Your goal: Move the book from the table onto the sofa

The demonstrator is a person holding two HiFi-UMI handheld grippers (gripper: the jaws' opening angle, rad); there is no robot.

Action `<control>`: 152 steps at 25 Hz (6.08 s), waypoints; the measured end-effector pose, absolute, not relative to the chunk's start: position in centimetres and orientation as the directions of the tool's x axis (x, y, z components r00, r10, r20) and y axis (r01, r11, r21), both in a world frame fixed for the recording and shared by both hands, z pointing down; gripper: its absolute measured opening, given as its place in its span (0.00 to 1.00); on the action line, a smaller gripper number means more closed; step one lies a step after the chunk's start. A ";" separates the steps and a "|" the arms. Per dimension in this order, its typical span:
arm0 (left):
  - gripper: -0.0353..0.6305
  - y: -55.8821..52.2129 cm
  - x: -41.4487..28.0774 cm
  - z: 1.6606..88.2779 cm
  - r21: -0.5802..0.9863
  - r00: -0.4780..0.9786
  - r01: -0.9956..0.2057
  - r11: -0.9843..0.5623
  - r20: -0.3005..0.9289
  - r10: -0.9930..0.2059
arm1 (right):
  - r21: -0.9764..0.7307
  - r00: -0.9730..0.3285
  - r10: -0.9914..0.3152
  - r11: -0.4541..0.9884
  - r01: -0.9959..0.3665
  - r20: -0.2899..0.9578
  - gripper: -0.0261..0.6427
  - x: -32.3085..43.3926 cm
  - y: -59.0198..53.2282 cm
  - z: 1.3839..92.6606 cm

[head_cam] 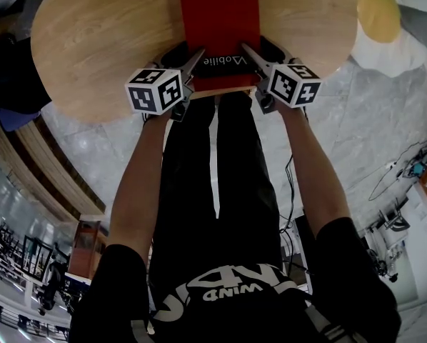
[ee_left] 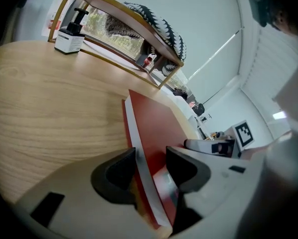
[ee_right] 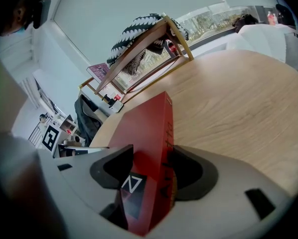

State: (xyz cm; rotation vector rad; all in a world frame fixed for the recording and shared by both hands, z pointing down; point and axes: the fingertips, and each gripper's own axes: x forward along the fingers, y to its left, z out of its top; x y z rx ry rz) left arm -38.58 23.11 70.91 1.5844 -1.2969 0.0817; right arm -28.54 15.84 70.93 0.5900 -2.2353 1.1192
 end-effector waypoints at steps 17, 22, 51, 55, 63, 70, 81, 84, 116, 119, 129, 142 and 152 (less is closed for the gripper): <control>0.31 22.9 -38.5 70.6 0.670 0.440 -0.730 0.136 0.612 -0.657 | -0.574 -0.735 -0.166 0.523 -0.631 0.657 0.38 -28.4 15.7 70.6; 0.31 22.6 -38.7 69.9 0.656 0.429 -0.743 0.132 0.618 -0.659 | -0.568 -0.715 -0.186 0.488 -0.663 0.674 0.38 -28.4 15.6 70.3; 0.30 19.3 -27.7 53.8 0.646 0.626 -0.742 -0.180 0.572 -0.530 | -0.572 -0.595 -0.548 0.239 -0.785 0.588 0.37 -15.0 16.7 54.3; 0.30 18.2 -20.5 52.4 0.648 0.707 -0.698 -0.305 0.556 -0.437 | -0.561 -0.499 -0.639 0.125 -0.818 0.585 0.37 -7.5 17.7 52.7; 0.30 18.7 -6.6 50.1 0.667 0.799 -0.600 -0.442 0.529 -0.286 | -0.546 -0.324 -0.734 -0.076 -0.834 0.597 0.37 6.2 21.3 50.1; 0.30 19.0 1.8 47.8 0.673 0.822 -0.561 -0.482 0.522 -0.227 | -0.548 -0.261 -0.760 -0.146 -0.824 0.595 0.36 14.5 22.7 47.6; 0.30 17.0 8.8 43.1 0.645 0.816 -0.570 -0.510 0.514 -0.264 | -0.569 -0.272 -0.783 -0.123 -0.813 0.559 0.36 21.4 21.1 43.4; 0.30 15.8 9.8 42.7 0.644 0.812 -0.578 -0.501 0.513 -0.277 | -0.561 -0.271 -0.783 -0.118 -0.819 0.560 0.36 22.5 19.8 42.9; 0.30 -9.8 15.3 41.1 0.664 0.792 -0.610 -0.433 0.529 -0.305 | -0.537 -0.331 -0.748 -0.039 -0.843 0.575 0.35 28.2 -6.5 40.6; 0.30 -11.5 16.2 41.1 0.671 0.792 -0.610 -0.421 0.522 -0.316 | -0.536 -0.337 -0.743 -0.034 -0.844 0.578 0.35 29.2 -8.3 40.5; 0.30 -17.2 18.2 40.8 0.685 0.745 -0.654 -0.321 0.511 -0.429 | -0.531 -0.442 -0.680 0.091 -0.842 0.585 0.35 31.5 -15.7 40.1; 0.30 -23.6 19.1 42.7 0.675 0.670 -0.702 -0.226 0.519 -0.532 | -0.537 -0.546 -0.601 0.220 -0.815 0.583 0.34 32.4 -23.4 42.0; 0.30 -28.2 19.3 46.5 0.678 0.685 -0.697 -0.232 0.535 -0.494 | -0.533 -0.513 -0.628 0.178 -0.827 0.586 0.34 32.8 -27.7 45.7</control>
